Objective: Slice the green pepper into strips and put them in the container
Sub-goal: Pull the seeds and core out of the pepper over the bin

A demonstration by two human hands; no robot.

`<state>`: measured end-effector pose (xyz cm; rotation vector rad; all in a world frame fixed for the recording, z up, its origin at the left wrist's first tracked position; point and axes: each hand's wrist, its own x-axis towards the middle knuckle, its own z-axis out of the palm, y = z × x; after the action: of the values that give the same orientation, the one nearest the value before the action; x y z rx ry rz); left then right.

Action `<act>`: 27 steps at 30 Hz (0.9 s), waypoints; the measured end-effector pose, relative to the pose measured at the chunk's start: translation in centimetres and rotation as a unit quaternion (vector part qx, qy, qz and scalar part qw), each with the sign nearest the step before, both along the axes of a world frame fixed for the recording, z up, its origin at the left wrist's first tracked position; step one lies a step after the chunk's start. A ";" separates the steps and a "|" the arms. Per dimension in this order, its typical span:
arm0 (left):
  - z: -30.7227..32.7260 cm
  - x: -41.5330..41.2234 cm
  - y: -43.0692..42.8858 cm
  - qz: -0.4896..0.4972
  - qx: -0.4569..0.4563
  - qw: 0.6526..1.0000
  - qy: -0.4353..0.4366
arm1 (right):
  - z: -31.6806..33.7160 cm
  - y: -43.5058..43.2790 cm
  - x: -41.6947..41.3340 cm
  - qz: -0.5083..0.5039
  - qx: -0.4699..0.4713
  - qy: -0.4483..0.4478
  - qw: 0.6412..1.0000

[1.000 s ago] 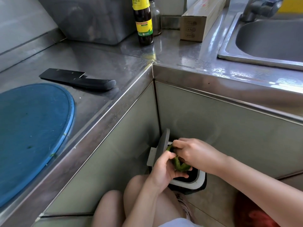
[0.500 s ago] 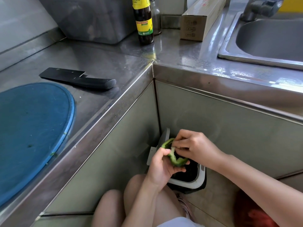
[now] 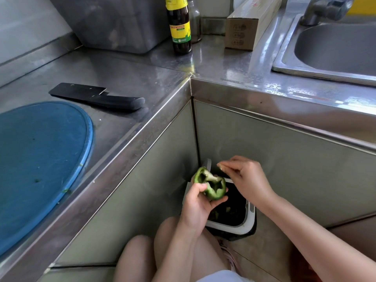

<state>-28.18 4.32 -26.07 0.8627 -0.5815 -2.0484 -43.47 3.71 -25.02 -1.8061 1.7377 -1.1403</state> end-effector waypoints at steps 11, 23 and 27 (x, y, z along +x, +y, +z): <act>-1.1 -0.1 -0.4 0.039 0.014 0.999 0.017 | 1.2 -1.6 -0.4 0.018 0.070 0.094 0.993; -0.6 -0.5 -0.1 -0.001 -0.035 0.999 -0.011 | 1.6 -1.3 1.0 0.135 0.000 0.210 0.968; -0.4 -0.4 -0.1 -0.016 -0.039 0.999 -0.020 | 1.5 -1.1 1.8 0.117 0.008 0.245 0.962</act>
<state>-28.55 4.22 -26.47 0.8540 -0.6969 -2.0280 -41.71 2.65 -23.50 -2.3537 1.7017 -0.6115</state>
